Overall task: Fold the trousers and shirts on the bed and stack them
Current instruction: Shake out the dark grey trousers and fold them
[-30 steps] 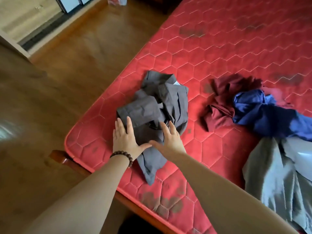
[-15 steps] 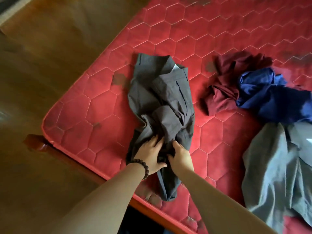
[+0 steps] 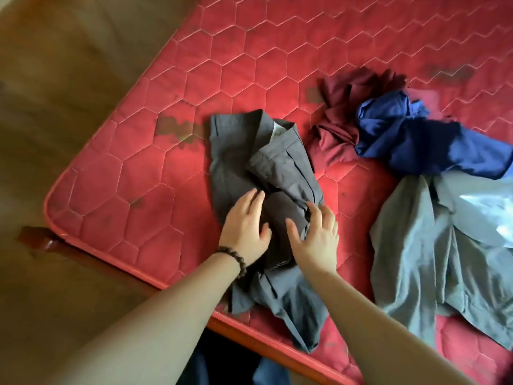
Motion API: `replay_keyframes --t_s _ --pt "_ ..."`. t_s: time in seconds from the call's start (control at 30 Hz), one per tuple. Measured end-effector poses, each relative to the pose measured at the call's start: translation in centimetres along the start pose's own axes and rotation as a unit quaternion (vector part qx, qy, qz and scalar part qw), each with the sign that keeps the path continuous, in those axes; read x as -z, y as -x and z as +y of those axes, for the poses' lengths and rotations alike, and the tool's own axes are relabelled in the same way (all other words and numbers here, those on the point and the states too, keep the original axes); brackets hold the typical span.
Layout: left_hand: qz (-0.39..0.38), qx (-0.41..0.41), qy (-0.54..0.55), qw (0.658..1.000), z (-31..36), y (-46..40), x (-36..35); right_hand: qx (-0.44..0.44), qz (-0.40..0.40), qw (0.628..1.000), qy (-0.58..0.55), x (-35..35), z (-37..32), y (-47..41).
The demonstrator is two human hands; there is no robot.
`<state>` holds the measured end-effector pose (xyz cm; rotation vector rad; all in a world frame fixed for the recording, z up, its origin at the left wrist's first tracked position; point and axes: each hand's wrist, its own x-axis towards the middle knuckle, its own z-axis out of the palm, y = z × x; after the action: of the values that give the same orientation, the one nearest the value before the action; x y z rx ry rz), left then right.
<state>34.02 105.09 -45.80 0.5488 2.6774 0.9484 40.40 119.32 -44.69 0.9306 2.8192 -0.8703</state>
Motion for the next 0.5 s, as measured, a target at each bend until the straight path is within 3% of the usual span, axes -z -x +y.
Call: replay_keyframes --t_s 0.17,0.27,0.37,0.5 --pt "-0.053 0.028 -0.063 0.996 -2.4 -6.0 0.7 0.087 -0.052 0.992 0.07 -2.7 -4.5 -9.0" --pt "-0.071 0.037 -0.046 0.996 -3.4 -6.8 0.0 0.068 -0.106 0.983 0.131 -4.7 -5.1 -12.1" --pt "-0.071 0.033 -0.042 0.996 -4.3 -6.4 0.0 0.059 -0.05 0.996 0.048 -4.8 -5.3 -13.2" --pt "-0.001 0.001 -0.01 1.0 -3.1 -6.3 2.2 0.092 -0.018 0.991 -0.096 -0.6 -5.6 -12.5"
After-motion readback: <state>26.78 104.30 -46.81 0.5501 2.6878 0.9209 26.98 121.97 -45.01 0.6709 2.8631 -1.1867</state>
